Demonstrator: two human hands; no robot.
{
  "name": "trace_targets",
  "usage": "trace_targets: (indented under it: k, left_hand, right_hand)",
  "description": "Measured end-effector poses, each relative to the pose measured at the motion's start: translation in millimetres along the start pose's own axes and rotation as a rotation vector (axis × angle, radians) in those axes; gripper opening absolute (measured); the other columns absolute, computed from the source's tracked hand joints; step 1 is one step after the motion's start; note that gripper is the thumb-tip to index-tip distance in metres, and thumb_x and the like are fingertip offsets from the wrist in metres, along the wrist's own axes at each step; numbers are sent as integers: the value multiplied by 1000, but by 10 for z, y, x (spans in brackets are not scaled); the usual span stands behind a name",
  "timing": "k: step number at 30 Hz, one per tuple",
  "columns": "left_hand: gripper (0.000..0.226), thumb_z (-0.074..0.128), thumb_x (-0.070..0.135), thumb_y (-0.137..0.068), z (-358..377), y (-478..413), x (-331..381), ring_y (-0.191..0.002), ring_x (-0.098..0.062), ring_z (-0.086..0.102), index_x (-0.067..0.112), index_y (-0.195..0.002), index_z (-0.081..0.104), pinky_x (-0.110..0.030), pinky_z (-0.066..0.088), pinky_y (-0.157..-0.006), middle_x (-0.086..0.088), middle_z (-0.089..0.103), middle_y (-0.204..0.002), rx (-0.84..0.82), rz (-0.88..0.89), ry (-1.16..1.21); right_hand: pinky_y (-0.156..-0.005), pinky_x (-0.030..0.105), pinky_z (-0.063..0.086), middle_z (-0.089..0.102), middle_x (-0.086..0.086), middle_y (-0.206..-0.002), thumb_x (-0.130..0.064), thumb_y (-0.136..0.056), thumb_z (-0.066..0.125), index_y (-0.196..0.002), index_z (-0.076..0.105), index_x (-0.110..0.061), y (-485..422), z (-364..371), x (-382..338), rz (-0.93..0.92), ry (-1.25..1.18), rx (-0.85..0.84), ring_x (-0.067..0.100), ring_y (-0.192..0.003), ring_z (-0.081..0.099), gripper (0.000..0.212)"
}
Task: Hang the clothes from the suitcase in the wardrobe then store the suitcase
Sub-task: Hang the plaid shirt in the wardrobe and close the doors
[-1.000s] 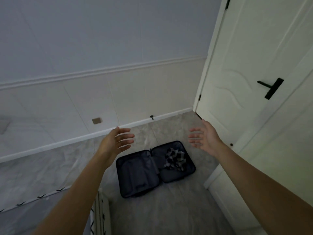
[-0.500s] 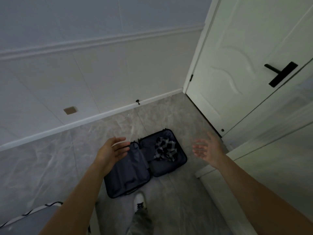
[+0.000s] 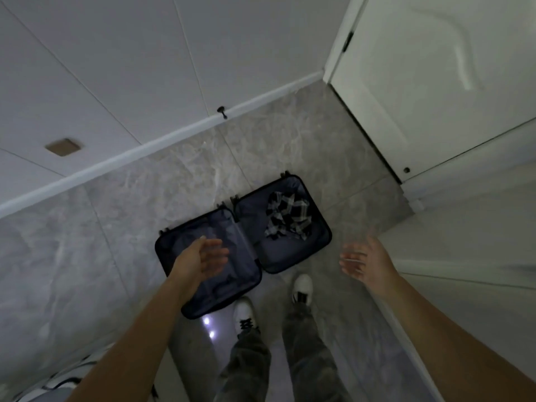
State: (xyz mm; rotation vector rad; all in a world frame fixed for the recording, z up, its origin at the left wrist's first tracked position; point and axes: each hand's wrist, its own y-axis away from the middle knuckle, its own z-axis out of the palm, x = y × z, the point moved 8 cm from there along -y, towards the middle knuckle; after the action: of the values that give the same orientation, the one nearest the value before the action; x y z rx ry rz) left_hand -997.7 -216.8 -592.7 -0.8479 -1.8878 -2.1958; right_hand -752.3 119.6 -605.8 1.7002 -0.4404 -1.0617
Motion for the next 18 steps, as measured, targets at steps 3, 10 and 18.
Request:
trace_targets:
  k: [3,10,18]
  left_hand:
    - [43,38,39,-110,121,-647,-115,-94,-29,68,9,-109,69,-39,54,-81,-16,73,-109,29,-47,32]
    - [42,37,36,-110,769,-2292,-561,-94,-30,66,7,-110,67,-40,53,-82,-15,70,-107,58,-119,32]
    - [35,45,40,-107,1505,-4334,-1124,-88,-27,66,12,-106,67,-46,50,-95,-12,71,-103,13,-231,-178]
  right_hand:
    - [-83,43,55,64,22,-111,-62,-102,34,-124,65,0,-716,59,-4,31,-18,-2,34,-93,64,73]
    - [-98,49,53,66,22,-118,-58,-103,37,-120,66,-4,-2608,117,107,77,-30,-15,34,-103,66,64]
    - [-94,47,54,65,21,-122,-53,-104,40,-123,64,-4,-4331,-142,575,155,-120,-14,35,-112,63,58]
